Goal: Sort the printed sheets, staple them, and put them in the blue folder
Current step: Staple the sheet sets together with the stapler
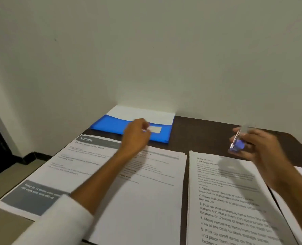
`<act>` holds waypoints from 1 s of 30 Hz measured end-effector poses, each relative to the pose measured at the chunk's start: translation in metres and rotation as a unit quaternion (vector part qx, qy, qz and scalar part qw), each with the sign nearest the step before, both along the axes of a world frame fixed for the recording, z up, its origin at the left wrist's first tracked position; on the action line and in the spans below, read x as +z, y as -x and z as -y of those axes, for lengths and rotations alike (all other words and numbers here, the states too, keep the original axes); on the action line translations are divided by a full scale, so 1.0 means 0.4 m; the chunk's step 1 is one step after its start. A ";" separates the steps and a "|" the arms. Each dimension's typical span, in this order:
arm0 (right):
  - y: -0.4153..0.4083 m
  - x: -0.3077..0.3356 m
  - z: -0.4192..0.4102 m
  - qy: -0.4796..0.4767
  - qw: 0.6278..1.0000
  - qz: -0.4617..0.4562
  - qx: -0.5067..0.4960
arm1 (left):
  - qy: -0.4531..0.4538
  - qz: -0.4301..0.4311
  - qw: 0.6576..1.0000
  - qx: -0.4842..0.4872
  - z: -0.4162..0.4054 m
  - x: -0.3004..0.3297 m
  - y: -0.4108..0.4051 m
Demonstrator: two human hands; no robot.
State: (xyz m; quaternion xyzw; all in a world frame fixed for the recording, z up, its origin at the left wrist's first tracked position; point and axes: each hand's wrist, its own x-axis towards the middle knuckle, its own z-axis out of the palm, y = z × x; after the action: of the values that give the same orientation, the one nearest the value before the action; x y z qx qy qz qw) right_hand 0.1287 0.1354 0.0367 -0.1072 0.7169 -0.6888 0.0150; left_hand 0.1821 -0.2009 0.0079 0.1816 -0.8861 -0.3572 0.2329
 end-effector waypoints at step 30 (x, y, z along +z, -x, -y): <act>-0.153 -0.034 0.266 0.078 0.993 0.072 -0.056 | -0.129 -0.233 0.964 0.018 0.083 0.121 -0.195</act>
State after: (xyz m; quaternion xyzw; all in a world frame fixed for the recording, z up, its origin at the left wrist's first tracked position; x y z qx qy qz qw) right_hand 0.1897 0.0292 0.0232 -0.0179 0.6629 -0.7482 0.0202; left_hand 0.2600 -0.2343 0.0561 0.1379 -0.7501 -0.4971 0.4139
